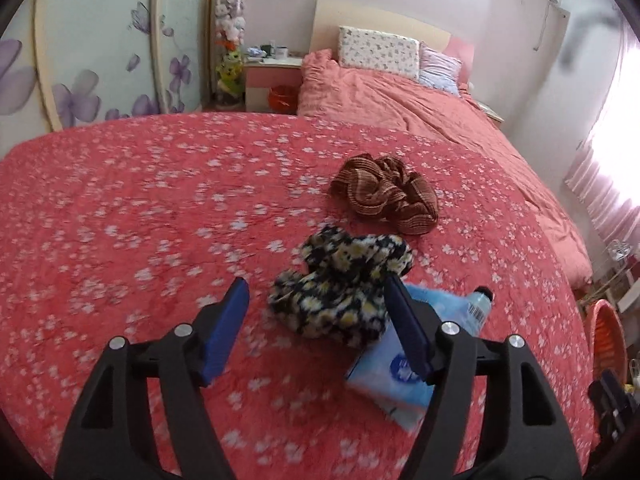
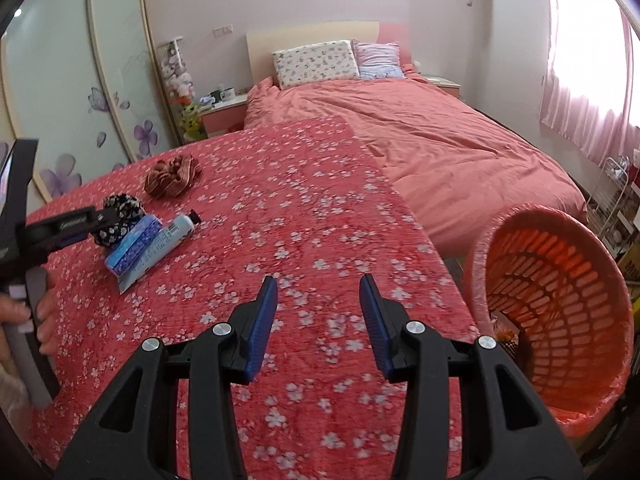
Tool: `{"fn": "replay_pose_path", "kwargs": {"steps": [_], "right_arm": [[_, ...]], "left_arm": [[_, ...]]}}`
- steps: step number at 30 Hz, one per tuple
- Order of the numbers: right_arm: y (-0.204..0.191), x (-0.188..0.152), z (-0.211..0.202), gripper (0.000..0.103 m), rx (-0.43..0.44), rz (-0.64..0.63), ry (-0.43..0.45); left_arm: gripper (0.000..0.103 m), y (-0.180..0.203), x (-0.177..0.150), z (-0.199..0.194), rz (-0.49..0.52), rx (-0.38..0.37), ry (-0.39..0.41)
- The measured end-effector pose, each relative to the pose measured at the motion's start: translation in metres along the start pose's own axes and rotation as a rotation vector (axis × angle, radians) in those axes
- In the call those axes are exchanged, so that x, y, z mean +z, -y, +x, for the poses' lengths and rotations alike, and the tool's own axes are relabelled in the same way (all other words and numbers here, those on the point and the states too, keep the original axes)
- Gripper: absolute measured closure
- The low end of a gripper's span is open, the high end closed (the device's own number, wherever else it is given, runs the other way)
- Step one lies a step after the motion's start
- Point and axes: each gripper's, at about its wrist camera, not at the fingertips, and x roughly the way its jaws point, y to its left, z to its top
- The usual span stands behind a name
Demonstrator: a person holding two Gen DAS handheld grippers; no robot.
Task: Collect trash
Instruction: 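Grasp the black floral scrunchie with the left tool and lift it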
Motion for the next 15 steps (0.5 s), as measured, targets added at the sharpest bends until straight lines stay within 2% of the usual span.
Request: {"fn": "replay_pose_path", "kwargs": {"steps": [1,3,5,6,7,8,11,15], "right_arm": [[-0.001,0.000,0.001,0.060,0.000,-0.001,-0.002],[-0.004,0.000,0.005,0.060,-0.001,-0.002,-0.009],[-0.006,0.000,0.007,0.060,-0.002,-0.003,-0.014],[-0.008,-0.001,0.009,0.060,-0.002,-0.004,-0.016],[-0.008,-0.001,0.010,0.060,-0.003,-0.005,-0.019],[-0.010,-0.001,0.011,0.060,-0.002,-0.007,-0.021],[-0.017,-0.001,0.014,0.060,0.007,-0.013,-0.027],[-0.030,0.001,0.016,0.060,0.037,-0.019,-0.029]], "left_arm": [[0.036,0.001,0.001,0.006,0.009,0.001,-0.009],[0.045,0.006,0.000,0.017,0.020,-0.004,-0.036],[0.060,0.009,-0.001,0.025,0.018,-0.020,-0.064],[0.064,0.010,-0.001,0.026,0.022,-0.011,-0.057],[0.076,0.010,-0.001,0.025,0.027,-0.013,-0.050],[0.083,0.010,-0.001,0.025,0.024,-0.022,-0.052],[0.085,0.001,0.000,0.016,0.013,-0.017,-0.027],[0.086,-0.022,0.000,-0.004,0.030,0.055,0.029]]}}
